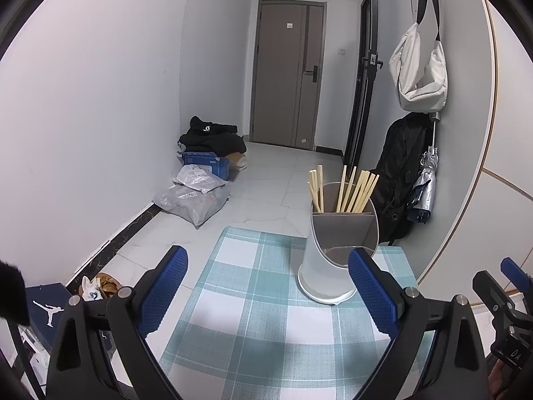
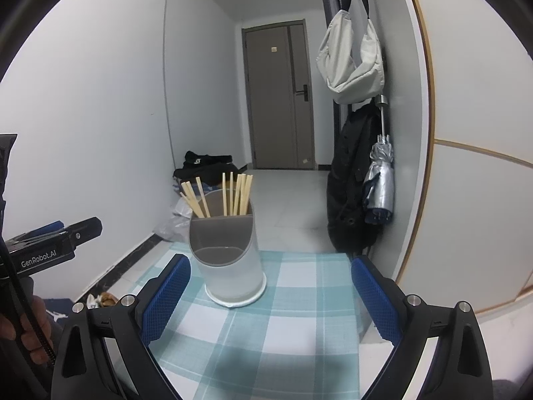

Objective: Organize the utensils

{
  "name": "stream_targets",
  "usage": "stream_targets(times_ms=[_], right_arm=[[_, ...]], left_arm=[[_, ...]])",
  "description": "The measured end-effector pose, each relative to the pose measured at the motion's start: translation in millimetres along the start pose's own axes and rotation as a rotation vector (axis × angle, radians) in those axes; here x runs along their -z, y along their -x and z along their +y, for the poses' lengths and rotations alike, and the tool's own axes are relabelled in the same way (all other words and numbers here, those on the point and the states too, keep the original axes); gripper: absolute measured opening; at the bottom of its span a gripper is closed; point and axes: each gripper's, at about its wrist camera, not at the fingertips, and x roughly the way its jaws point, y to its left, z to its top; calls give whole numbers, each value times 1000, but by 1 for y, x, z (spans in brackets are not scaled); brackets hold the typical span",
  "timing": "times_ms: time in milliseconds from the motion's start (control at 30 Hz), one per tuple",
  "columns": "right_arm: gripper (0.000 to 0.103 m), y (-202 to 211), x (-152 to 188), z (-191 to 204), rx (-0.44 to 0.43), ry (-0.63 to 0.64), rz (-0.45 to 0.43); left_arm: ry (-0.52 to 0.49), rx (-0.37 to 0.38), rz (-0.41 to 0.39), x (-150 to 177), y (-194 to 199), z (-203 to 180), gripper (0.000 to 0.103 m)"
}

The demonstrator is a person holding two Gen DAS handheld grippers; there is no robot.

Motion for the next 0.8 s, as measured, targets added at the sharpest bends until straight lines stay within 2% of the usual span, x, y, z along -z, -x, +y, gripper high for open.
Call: stream_targets(times_ms=[267, 800], right_arm=[[98, 0, 0, 0, 1, 6, 0], [98, -4, 2, 3, -1, 10, 22]], left_arm=[[-22, -2, -19, 1, 4, -4, 95], [-12, 9, 2, 2, 1, -3, 95]])
